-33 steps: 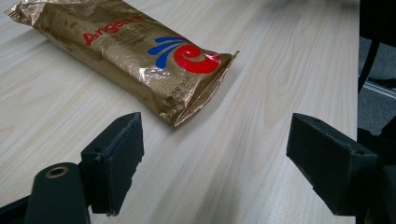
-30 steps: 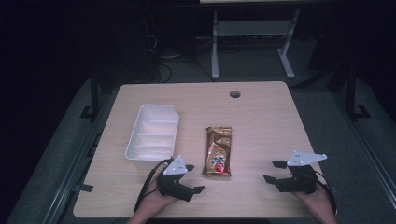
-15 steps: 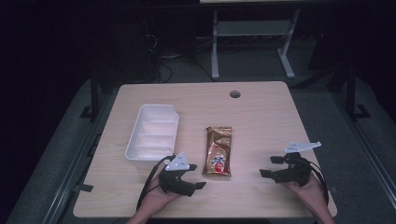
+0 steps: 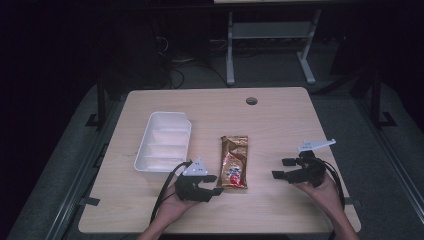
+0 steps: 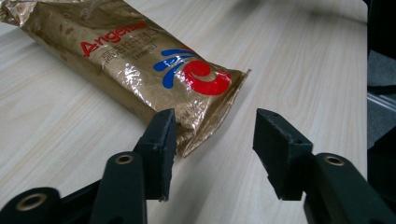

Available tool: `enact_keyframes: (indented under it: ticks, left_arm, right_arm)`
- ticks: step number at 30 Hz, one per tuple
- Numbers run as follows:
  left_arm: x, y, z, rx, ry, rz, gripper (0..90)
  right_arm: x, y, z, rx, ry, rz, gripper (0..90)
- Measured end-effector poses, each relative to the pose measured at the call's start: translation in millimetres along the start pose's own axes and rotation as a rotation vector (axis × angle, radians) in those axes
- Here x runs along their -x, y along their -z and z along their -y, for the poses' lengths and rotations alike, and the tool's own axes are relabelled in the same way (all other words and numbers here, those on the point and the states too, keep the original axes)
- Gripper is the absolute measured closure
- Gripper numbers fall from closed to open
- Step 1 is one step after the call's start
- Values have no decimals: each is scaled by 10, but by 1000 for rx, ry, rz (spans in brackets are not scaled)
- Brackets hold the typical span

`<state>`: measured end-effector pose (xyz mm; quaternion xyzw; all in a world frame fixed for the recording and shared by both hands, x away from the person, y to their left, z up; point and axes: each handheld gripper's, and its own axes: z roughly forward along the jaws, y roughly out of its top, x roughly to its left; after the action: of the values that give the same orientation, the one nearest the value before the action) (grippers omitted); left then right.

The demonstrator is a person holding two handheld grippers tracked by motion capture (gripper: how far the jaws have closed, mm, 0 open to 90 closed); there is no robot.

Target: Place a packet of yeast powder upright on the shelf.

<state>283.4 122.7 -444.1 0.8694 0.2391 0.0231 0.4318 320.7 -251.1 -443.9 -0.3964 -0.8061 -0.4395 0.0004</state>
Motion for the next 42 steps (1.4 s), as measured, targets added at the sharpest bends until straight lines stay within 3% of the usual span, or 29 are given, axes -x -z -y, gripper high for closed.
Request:
enact_keyframes:
  ticks: [5, 13, 21, 29, 30, 32, 38, 42]
  left_arm:
    - [-32, -75, -73, -10, 3, -14, 565]
    - [-74, -170, -239, -47, 0, -37, 687]
    - [-84, -262, -364, -94, 3, -71, 811]
    - [-81, -322, -414, -114, -1, -63, 847]
    - [-91, -351, -408, -130, 2, -53, 877]
    - [-104, -376, -397, -144, 9, -50, 896]
    - [-135, -423, -366, -165, 13, -38, 898]
    - [-146, -426, -364, -170, 13, -33, 898]
  right_arm:
    - [32, -113, -184, -6, 16, -10, 212]
    - [112, -312, -493, 3, -21, -36, 192]
    - [135, -541, -860, -52, -15, -51, 198]
    - [149, -720, -1118, -96, 0, -52, 201]
    - [174, -771, -1172, -121, -8, -51, 208]
    - [187, -808, -1184, -107, 8, -29, 241]
    - [330, -1005, -1125, -140, -34, -12, 254]
    - [383, -1111, -1105, -140, -52, -23, 315]
